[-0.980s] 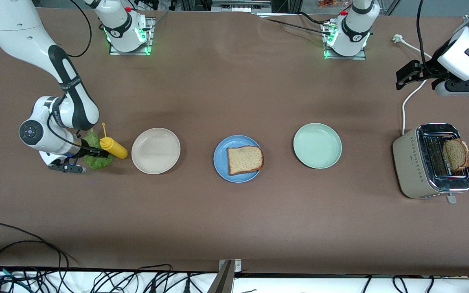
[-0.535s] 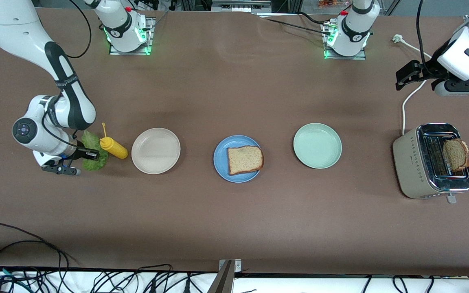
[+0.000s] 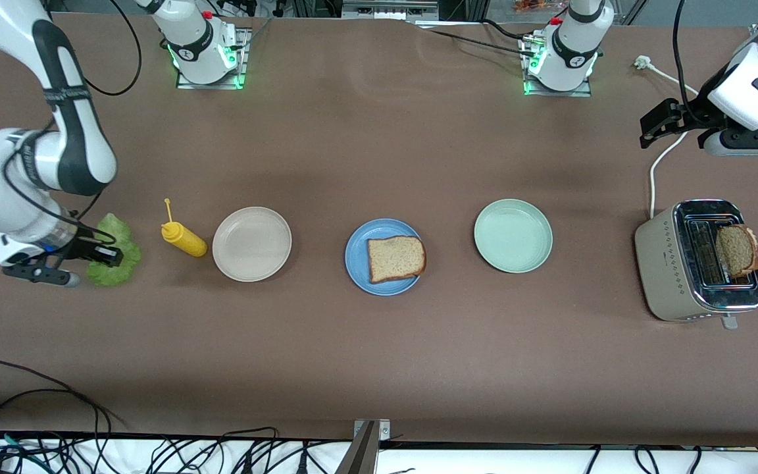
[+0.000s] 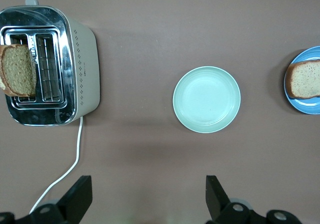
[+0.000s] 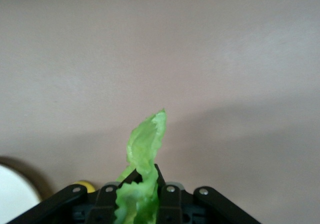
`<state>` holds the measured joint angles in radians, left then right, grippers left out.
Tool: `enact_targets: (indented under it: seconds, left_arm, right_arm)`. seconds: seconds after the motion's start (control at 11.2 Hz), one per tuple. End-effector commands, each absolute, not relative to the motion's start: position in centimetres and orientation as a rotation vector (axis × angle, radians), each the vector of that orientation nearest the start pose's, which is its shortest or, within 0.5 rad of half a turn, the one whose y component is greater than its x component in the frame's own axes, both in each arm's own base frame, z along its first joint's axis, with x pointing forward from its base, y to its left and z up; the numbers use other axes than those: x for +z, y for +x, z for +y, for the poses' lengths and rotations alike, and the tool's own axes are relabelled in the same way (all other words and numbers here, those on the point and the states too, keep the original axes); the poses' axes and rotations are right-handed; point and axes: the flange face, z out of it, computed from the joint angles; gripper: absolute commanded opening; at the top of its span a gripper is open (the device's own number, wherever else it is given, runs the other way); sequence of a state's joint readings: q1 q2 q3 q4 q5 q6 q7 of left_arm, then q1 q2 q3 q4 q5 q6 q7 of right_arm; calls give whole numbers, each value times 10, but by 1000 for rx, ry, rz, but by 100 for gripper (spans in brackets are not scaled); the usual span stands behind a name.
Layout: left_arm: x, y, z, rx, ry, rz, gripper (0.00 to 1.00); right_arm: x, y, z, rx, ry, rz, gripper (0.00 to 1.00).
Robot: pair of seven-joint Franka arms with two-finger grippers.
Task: Make sandwich in blue plate with both arms
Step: 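Grasp the green lettuce leaf with the right gripper and lift it, then carry the lettuce with the right gripper over the blue plate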
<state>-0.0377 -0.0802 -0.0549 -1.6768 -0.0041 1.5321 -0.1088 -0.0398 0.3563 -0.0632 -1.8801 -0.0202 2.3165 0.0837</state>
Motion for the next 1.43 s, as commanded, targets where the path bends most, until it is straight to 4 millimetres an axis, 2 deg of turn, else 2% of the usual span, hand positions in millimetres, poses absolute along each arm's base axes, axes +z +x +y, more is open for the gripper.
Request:
enact_targets:
  seconds: [0.0, 0.18, 0.27, 0.53, 0.8, 0.98, 1.16, 1.34]
  left_arm:
    - [619, 521, -57, 77, -3151, 28, 100]
    - [620, 521, -65, 65, -3149, 48, 100]
    - [620, 521, -65, 62, -3147, 48, 100]
    - [620, 521, -65, 62, -3147, 48, 100]
    - [620, 521, -68, 60, -3148, 36, 100]
    - [621, 521, -77, 43, -3148, 57, 100]
    - [621, 521, -78, 41, -3148, 60, 100]
    - [621, 521, -78, 41, -3148, 60, 100]
  right_arm:
    - [404, 648, -68, -40, -3158, 312, 0]
    - [431, 652, -59, -43, -3132, 439, 0]
    - [439, 652, -37, -36, -3111, 496, 0]
    - [481, 650, 40, 3, -3047, 649, 0]
    - [499, 639, 112, 75, -2953, 800, 0]
    - [497, 634, 164, 60, -2892, 814, 0]
    - [475, 626, 240, 42, -2864, 860, 0]
    - [440, 621, 297, 43, -2818, 907, 0]
